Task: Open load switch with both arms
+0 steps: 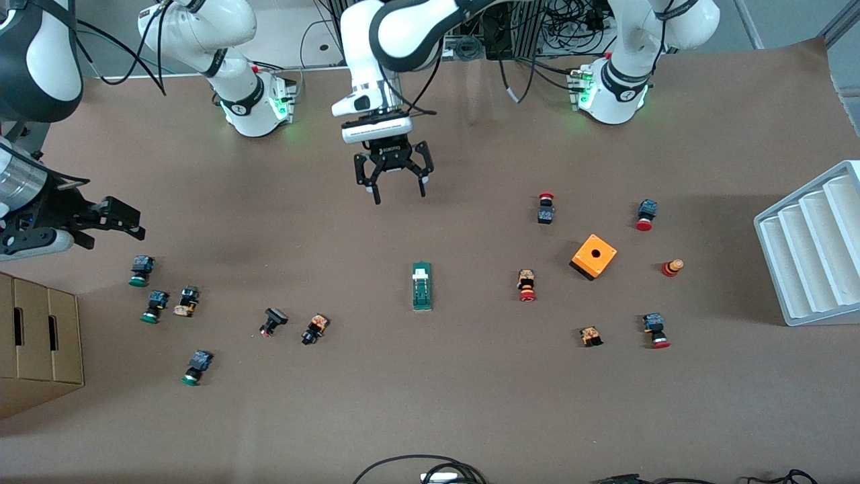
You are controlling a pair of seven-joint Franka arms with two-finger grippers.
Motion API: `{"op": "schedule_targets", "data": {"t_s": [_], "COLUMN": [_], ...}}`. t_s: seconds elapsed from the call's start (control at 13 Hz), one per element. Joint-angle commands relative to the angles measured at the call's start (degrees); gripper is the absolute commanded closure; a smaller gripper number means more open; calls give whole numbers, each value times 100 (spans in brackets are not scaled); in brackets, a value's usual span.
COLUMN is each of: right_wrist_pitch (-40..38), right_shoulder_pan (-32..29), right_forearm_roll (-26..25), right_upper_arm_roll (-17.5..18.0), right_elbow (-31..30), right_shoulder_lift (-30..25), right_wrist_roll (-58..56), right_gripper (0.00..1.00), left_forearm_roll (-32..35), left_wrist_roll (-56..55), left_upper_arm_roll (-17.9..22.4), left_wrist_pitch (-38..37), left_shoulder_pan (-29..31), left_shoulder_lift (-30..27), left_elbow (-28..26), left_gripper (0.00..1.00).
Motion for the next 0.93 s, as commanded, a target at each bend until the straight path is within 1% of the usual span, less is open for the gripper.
{"op": "schedule_targets", "data": {"t_s": [0.0, 0.15, 0.46, 0.85], "right_wrist_pitch": [92, 74, 57, 57], "right_shoulder_pan": [40, 48, 48, 31], "right_forearm_roll": [-129, -138, -138, -138], "right_upper_arm_roll": [-5, -5, 4, -13], "right_elbow": [-66, -5, 109, 109], "right_shoulder_lift": [-94, -85, -59, -41], "right_wrist_roll": [-27, -10, 16, -1], "right_gripper": [0, 0, 0, 0], "left_forearm_roll": [-522, -724, -734, -734], "left_wrist_roll": [902, 1036, 974, 1027], "left_upper_arm_roll": [-105, -114, -114, -114], "left_wrist_pitch": [106, 114, 132, 167], "left_shoulder_pan": [583, 698, 645, 654], "left_shoulder_lift": [-640, -755, -667, -676], "left_elbow": [-195, -187, -169, -160], "left_gripper": [0, 0, 0, 0]}}
